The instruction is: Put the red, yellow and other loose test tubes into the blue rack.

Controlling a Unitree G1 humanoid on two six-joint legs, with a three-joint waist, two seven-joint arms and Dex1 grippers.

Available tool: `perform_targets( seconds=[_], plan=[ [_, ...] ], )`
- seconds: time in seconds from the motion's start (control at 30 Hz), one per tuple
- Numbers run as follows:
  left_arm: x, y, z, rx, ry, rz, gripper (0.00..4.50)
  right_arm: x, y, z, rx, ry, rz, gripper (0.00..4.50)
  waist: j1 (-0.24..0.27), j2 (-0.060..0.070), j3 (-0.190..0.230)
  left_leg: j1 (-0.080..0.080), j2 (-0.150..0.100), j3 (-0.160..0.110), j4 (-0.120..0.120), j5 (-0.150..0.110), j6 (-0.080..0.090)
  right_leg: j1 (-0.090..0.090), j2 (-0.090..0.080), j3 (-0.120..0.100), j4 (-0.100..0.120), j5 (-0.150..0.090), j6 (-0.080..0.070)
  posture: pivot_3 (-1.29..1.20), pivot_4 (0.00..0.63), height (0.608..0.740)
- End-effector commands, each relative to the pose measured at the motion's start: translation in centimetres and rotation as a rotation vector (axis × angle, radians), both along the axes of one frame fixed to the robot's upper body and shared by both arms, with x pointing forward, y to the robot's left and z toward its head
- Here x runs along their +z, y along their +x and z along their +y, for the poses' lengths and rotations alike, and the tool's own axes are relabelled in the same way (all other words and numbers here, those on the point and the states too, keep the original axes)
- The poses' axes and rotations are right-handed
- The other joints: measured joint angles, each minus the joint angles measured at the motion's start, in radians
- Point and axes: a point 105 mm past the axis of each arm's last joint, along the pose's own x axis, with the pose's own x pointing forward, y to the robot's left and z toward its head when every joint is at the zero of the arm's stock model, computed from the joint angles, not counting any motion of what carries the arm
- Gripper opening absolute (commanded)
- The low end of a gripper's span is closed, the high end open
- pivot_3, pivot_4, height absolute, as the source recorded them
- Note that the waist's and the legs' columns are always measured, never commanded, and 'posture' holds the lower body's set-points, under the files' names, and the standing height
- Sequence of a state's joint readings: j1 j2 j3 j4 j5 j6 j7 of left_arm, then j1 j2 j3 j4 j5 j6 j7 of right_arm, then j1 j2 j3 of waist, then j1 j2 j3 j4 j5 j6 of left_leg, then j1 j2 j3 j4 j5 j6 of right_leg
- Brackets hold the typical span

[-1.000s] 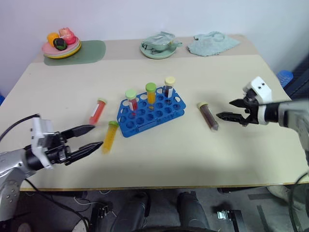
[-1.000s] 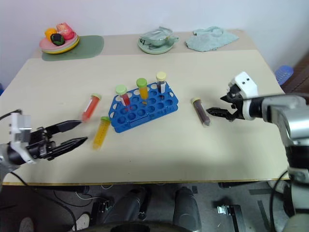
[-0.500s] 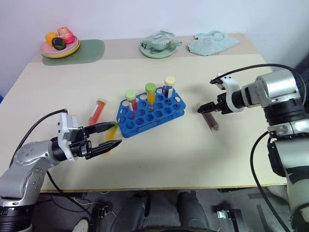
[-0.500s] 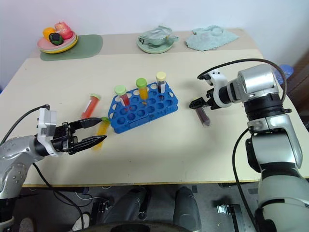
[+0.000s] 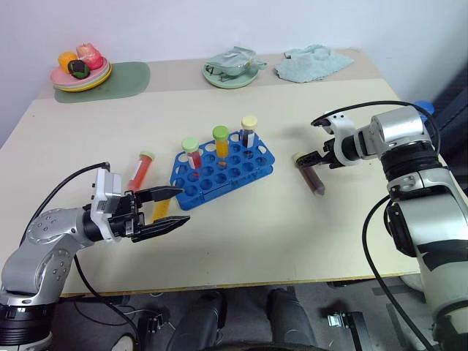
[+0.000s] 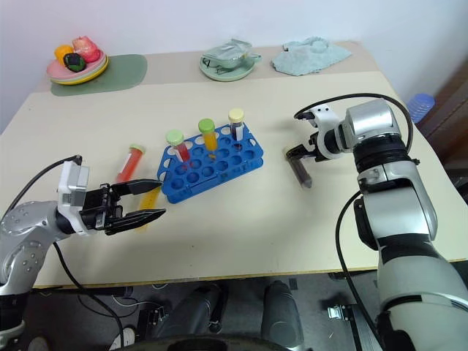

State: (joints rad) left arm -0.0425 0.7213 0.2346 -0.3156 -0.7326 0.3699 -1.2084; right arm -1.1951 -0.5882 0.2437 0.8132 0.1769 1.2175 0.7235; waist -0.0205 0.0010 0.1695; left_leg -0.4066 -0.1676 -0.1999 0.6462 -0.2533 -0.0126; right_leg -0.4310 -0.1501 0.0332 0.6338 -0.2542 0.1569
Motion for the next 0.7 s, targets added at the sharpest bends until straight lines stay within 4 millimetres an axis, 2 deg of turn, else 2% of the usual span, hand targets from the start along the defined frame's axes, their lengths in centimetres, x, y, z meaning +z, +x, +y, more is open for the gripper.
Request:
perform_targets(
  seconds=[0.03,0.37,0.47,0.63,0.67,0.7],
  plan=[
    [0.4,-0.5,-0.3,-0.035,-0.002,0.0,3.25,0.9,0.6,1.1,0.022,0.024,-0.032,4.4,-0.001,0.0,0.0,0.0,0.0,0.0,0.0,0.0,0.0,0.0,0.0,0.0,0.0,0.0,0.0,0.0,0.15,0.74],
    [0.2,-0.8,-0.3,-0.038,0.011,0.014,3.25,-0.6,0.3,1.8,0.046,0.009,0.014,4.4,-0.008,-0.001,-0.001,0.001,0.001,0.001,0.0,0.0,0.0,0.0,0.001,0.001,0.001,0.0,0.0,0.0,0.15,0.74],
    [0.1,-0.8,-0.4,-0.039,0.008,0.015,3.31,-1.1,0.2,2.2,0.055,0.008,0.025,3.44,-0.019,-0.001,-0.001,0.001,0.001,0.001,0.0,0.0,0.0,0.0,0.001,0.001,0.001,0.0,0.0,0.0,0.15,0.74],
    [-0.1,-1.1,-0.3,-0.036,0.009,0.026,3.31,-1.6,0.0,2.9,0.079,0.014,0.034,0.98,-0.022,-0.002,-0.002,0.002,0.002,0.001,0.0,0.0,0.0,0.0,0.001,0.001,0.001,0.0,0.0,0.0,0.15,0.74],
    [-0.1,-1.1,-0.3,-0.036,0.009,0.027,3.31,-1.6,0.0,3.0,0.084,0.016,0.031,0.79,-0.022,-0.002,-0.003,0.002,0.002,0.001,0.0,0.0,0.0,0.0,0.001,0.001,0.001,0.0,0.0,0.0,0.15,0.74],
    [-0.1,-1.1,-0.3,-0.035,0.009,0.028,3.31,-1.6,0.0,3.1,0.092,0.017,0.026,0.79,-0.022,-0.002,-0.003,0.002,0.002,0.001,0.0,0.0,0.0,0.0,0.001,0.001,0.001,0.0,0.0,0.0,0.15,0.74]
  ],
)
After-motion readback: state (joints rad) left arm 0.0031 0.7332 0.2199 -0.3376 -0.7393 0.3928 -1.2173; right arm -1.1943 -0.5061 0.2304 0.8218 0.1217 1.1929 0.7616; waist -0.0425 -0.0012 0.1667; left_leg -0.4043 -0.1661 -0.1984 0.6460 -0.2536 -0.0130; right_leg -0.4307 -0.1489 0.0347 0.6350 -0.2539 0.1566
